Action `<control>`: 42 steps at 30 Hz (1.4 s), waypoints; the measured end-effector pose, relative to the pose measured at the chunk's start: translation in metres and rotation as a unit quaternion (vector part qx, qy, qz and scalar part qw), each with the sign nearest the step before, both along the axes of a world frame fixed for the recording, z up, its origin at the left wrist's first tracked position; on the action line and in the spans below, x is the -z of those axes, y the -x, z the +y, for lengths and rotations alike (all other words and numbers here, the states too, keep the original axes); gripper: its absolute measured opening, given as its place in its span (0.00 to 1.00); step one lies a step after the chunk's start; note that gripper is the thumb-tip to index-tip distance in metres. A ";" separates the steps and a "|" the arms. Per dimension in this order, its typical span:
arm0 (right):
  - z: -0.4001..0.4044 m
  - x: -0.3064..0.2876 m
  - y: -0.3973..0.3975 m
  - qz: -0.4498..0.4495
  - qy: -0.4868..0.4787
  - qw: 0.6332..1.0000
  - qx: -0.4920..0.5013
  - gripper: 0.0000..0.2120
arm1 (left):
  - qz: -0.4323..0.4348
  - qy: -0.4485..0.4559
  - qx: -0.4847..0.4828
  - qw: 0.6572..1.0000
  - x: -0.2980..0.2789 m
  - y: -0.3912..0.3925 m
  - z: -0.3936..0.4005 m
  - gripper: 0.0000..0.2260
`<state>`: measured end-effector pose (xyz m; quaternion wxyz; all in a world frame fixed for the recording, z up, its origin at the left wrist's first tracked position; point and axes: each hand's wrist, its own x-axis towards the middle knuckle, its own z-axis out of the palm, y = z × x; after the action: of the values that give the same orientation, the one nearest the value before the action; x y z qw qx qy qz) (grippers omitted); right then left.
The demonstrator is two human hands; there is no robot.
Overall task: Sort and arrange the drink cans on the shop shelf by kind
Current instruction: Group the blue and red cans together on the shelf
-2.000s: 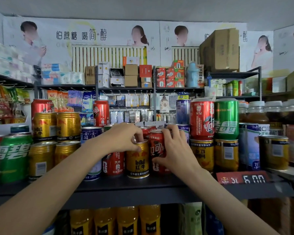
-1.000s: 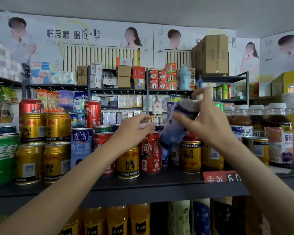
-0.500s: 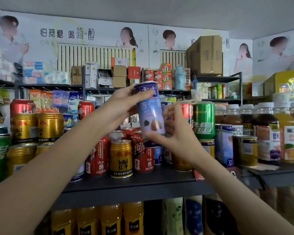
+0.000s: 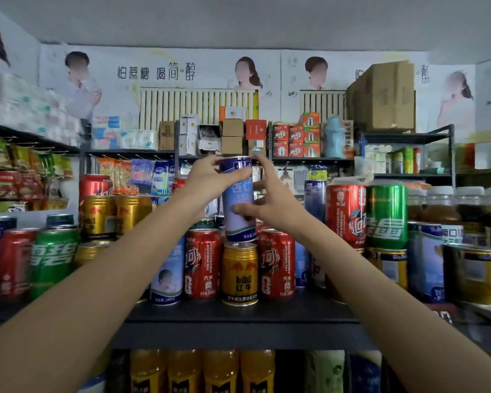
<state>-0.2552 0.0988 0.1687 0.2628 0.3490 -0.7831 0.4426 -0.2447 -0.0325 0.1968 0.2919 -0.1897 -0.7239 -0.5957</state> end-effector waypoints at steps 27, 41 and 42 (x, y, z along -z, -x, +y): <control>-0.019 -0.030 0.067 -0.143 -0.015 0.990 0.012 0.49 | -0.069 0.362 -0.142 0.919 0.020 0.041 -0.032 0.28; -0.013 -0.030 0.069 -0.153 0.054 0.987 0.009 0.35 | -0.035 0.310 -0.175 0.934 0.016 0.045 -0.022 0.33; -0.016 -0.031 0.069 -0.143 0.062 0.988 0.015 0.35 | -0.026 0.309 -0.180 0.934 0.014 0.045 -0.023 0.32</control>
<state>-0.3239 0.0826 0.1999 0.1755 0.2532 -0.7890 0.5316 -0.2901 -0.0557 0.1828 0.3019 -0.1216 -0.9015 -0.2851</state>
